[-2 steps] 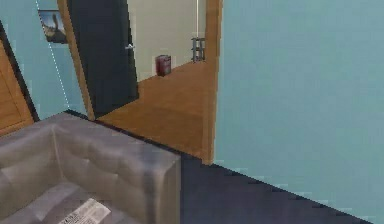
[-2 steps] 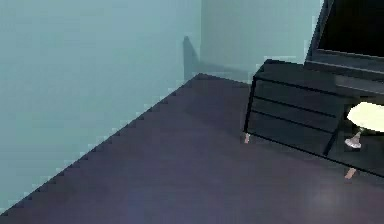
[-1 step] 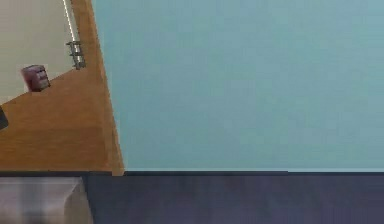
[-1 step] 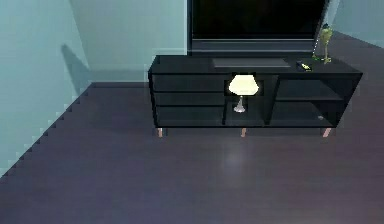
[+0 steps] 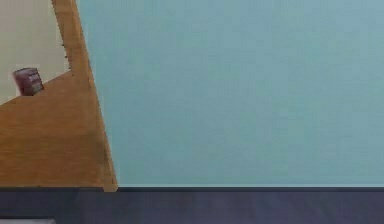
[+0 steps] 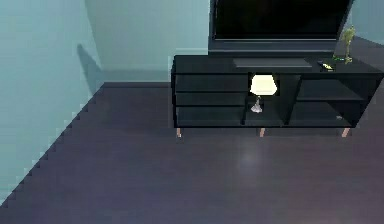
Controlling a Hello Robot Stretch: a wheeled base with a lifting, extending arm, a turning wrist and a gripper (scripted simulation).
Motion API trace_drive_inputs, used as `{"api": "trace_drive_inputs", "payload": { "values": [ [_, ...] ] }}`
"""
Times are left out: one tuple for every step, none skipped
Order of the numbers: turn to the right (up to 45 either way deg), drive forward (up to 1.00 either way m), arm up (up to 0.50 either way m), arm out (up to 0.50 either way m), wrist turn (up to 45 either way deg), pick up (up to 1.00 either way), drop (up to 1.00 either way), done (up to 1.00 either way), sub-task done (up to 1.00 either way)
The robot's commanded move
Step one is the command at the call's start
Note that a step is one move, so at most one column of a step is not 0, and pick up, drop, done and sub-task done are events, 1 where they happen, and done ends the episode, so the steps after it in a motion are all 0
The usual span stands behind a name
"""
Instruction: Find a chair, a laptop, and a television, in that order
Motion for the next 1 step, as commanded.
{"api": "trace_drive_inputs", "payload": {
  "values": [
    [45.0, 0.0, 0.0, 0.0, 0.0, 0.0, 0.0, 0.0, 0.0]
  ]
}}
